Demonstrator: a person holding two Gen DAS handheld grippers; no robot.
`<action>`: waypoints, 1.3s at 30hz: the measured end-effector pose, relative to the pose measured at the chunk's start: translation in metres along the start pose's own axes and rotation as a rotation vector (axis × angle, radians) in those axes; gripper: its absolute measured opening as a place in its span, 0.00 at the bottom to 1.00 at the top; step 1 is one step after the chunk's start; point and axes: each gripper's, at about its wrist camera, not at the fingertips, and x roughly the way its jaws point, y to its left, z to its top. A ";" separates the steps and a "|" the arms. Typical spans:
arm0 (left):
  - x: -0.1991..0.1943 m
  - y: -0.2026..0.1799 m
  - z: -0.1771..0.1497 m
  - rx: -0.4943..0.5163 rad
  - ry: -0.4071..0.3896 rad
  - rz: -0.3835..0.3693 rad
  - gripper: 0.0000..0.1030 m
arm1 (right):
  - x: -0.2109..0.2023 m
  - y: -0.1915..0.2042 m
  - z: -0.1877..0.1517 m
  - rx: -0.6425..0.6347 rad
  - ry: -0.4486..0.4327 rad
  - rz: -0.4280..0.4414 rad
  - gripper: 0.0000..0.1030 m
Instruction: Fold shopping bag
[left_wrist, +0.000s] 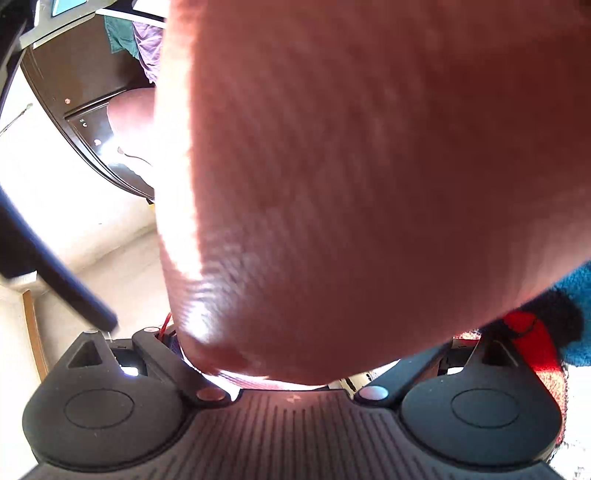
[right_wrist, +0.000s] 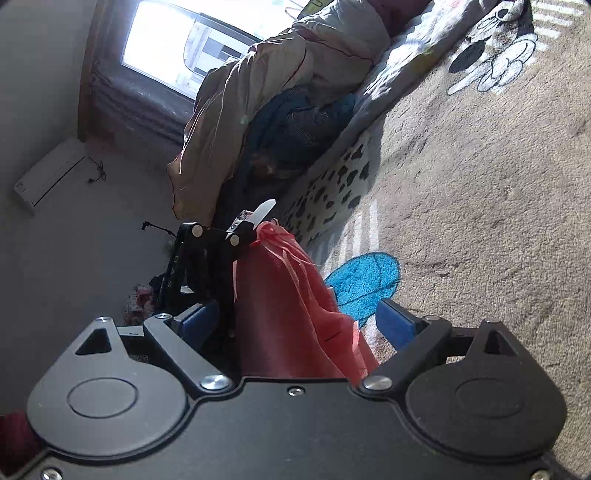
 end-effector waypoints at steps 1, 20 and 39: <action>0.000 0.000 0.001 -0.001 0.001 0.009 0.95 | 0.004 0.003 -0.005 -0.038 0.008 -0.016 0.90; 0.004 0.028 0.000 -0.031 0.011 -0.025 0.87 | 0.018 0.014 -0.011 -0.381 0.042 -0.005 0.52; -0.025 0.062 -0.154 -0.440 0.106 -0.386 0.77 | 0.023 -0.004 -0.011 -0.297 0.005 -0.067 0.41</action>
